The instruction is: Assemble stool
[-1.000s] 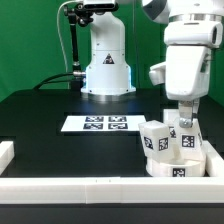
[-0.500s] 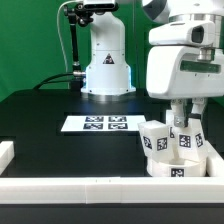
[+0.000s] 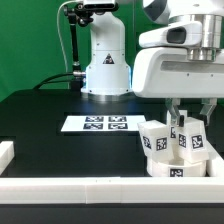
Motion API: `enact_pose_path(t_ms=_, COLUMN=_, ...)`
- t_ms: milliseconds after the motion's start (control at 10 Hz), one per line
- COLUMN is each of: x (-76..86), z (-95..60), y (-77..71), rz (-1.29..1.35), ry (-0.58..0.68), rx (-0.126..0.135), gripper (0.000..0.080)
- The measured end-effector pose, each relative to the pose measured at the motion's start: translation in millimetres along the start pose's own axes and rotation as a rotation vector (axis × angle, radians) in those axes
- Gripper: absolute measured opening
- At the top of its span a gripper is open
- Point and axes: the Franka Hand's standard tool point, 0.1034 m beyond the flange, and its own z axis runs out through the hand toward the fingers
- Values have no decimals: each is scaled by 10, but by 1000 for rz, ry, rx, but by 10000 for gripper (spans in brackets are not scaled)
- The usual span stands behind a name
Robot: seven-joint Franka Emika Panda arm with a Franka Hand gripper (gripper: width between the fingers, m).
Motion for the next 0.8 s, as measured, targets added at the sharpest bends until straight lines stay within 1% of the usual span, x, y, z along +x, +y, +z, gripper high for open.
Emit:
enact_pose_path(t_ms=200, x=10, z=-8, y=-72, rz=207, ry=3, rx=9, gripper=343)
enact_pose_path(t_ms=500, x=18, z=-17, y=-135, rz=515, ry=-3, rx=40, gripper=343)
enact_pose_path(t_ms=800, x=18, z=-19, y=-159, rz=746, ry=-11, rx=56, gripper=343)
